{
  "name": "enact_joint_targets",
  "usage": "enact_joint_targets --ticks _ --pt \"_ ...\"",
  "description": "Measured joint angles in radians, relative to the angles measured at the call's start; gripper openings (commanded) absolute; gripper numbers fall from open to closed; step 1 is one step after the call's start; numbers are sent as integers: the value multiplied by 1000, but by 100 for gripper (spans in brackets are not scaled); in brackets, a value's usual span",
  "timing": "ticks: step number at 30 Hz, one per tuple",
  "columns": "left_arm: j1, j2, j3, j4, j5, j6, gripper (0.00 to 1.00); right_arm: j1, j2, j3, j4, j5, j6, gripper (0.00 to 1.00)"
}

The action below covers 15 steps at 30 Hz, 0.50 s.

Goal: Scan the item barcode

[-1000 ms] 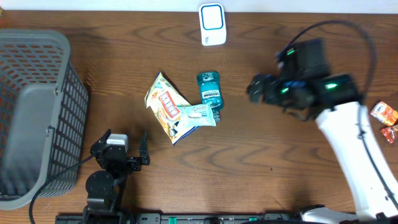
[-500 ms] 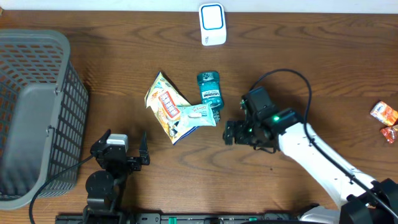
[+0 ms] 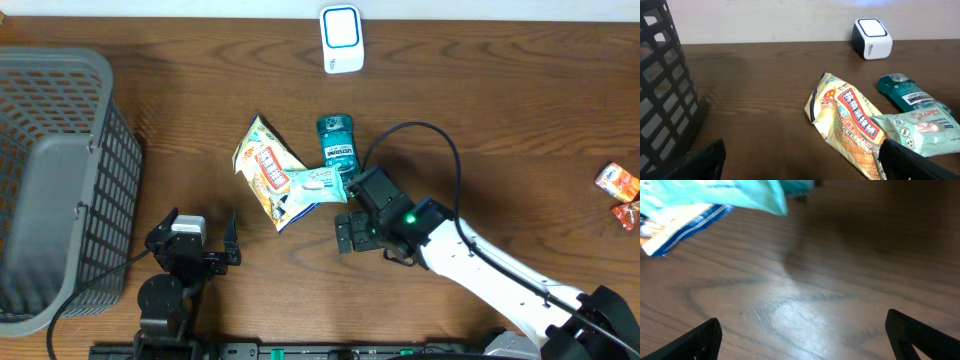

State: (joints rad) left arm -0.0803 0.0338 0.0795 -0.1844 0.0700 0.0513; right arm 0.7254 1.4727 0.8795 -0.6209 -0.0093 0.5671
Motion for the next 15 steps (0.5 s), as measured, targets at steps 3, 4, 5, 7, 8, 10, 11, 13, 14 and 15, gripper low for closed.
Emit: enact_joint_targets --ticks 3,4,5,7,8,10,11,13,14,15 --pt "0 0 0 0 0 0 98 20 0 0 25 29 2 99" --pt "0 0 0 0 0 0 98 20 0 0 31 37 3 99" --pt "0 0 0 0 0 0 98 20 0 0 37 45 3 99" --pt "0 0 0 0 0 0 98 20 0 0 45 59 4 99" --pt "0 0 0 0 0 0 98 20 1 0 50 65 5 99" --pt "0 0 0 0 0 0 98 20 10 0 63 75 7 99" --pt "0 0 0 0 0 0 98 20 17 0 69 78 7 99" --pt "0 0 0 0 0 0 98 20 45 0 82 84 7 99" --pt "0 0 0 0 0 0 98 20 57 0 87 85 7 99" --pt "0 0 0 0 0 0 98 20 77 0 93 87 7 99"
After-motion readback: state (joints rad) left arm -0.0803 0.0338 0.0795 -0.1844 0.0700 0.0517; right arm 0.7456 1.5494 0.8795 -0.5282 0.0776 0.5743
